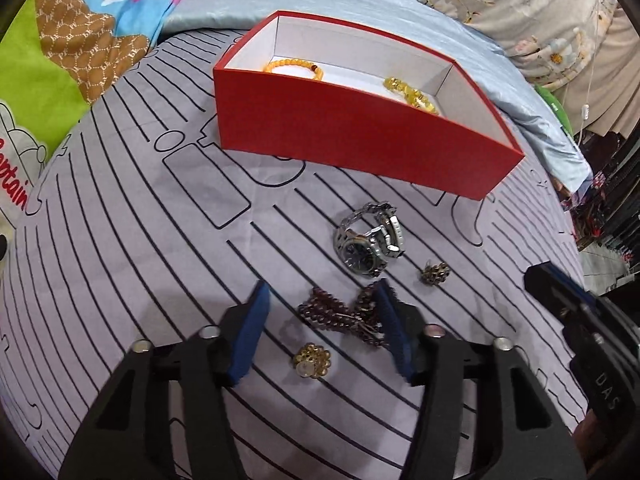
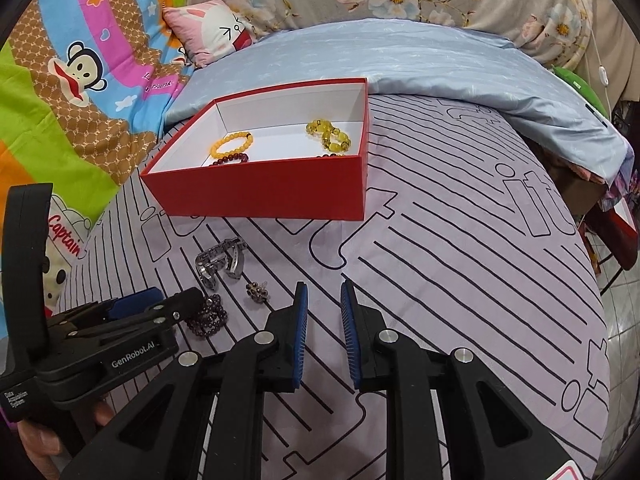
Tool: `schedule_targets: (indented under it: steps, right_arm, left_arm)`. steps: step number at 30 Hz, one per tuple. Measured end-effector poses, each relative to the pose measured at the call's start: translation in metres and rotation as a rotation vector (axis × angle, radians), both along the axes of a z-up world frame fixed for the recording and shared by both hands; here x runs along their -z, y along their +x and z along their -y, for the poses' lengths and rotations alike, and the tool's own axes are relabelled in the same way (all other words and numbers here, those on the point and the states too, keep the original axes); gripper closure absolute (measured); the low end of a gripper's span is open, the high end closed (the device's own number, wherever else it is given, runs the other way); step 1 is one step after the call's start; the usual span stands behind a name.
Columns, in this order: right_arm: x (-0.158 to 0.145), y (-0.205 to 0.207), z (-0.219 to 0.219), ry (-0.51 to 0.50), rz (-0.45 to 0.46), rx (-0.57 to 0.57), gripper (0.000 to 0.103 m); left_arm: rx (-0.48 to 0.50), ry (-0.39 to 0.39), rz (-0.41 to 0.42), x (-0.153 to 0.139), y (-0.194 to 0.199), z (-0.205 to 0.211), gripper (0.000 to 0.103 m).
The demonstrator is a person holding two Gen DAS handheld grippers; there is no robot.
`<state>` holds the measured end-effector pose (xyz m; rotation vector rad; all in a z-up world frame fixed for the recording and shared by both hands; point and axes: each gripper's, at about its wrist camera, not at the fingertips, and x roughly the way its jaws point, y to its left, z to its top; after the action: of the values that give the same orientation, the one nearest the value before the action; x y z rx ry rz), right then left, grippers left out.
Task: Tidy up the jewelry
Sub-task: 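Lower the left tool onto the dark bead necklace and close it, then grasp the silver watch with right tool while left tool lifts the necklace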
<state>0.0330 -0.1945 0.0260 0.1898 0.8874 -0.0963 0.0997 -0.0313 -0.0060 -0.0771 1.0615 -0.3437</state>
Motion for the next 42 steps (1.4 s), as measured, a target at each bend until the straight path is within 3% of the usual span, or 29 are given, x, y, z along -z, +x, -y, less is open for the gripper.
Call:
schedule_targets:
  steps: [5,8,13,16,19,23,31,34,36,42]
  right_arm:
    - [0.004,0.0,-0.005,0.007,-0.011,-0.013,0.084]
    - [0.005,0.0,-0.011,0.01,-0.012,-0.028,0.084]
    - [0.005,0.0,-0.02,0.017,-0.008,-0.052,0.084]
    - [0.005,0.001,-0.024,0.018,-0.01,-0.06,0.084]
    - [0.005,0.002,-0.025,0.02,-0.011,-0.06,0.084]
    - [0.005,0.001,-0.024,0.017,-0.012,-0.056,0.084]
    - [0.005,-0.001,-0.02,0.015,-0.014,-0.046,0.084]
    - [0.006,-0.001,-0.02,0.017,-0.016,-0.048,0.084]
    - [0.007,0.0,-0.021,0.02,-0.017,-0.051,0.084]
    - [0.008,0.006,-0.029,0.036,-0.016,-0.08,0.084]
  left_arm:
    - [0.012,-0.038,-0.004,-0.002,0.001,-0.003,0.091]
    - [0.005,-0.048,0.021,-0.01,0.0,-0.009,0.101]
    - [-0.039,-0.065,0.071,-0.031,0.001,-0.036,0.102]
    - [-0.062,-0.079,0.051,-0.033,0.005,-0.05,0.102]
    - [-0.062,-0.087,0.029,-0.03,0.005,-0.051,0.099]
    - [-0.032,-0.069,0.032,-0.025,-0.003,-0.037,0.054]
    - [0.037,-0.024,-0.003,-0.003,-0.006,-0.005,0.053]
    - [0.037,0.002,0.012,0.0,-0.009,0.0,0.065]
    - [0.04,-0.011,0.007,0.0,-0.008,-0.001,0.083]
    - [0.036,-0.019,0.031,-0.004,-0.008,-0.006,0.093]
